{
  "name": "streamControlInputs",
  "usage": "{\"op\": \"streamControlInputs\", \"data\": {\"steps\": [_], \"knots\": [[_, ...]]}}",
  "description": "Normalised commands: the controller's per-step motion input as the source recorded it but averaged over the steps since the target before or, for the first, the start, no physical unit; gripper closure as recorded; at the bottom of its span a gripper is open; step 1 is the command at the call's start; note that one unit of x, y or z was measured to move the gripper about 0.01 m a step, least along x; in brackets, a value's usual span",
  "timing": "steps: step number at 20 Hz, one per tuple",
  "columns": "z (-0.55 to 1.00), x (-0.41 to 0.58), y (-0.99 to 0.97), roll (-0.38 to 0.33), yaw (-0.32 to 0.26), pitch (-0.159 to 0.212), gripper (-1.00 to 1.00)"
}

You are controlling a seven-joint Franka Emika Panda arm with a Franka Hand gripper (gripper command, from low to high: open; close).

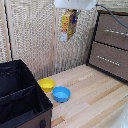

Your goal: Kindly direct your grabber toward the cereal bar. Delicately grip the cereal bar using your grabber. Transport the clutched cereal bar to the rear part of the organizer. Set the cereal bar down and place it in the rear section of the organizer.

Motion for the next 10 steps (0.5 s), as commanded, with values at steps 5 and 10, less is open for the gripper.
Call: {"op": "streamControlInputs", "data": {"steps": [5, 10], "knots": [[0.0, 0.035, 0.81, 0.0, -0.134, 0.0, 1.0], [0.0, 0.042, 0.82, 0.0, -0.135, 0.0, 1.0]]}}
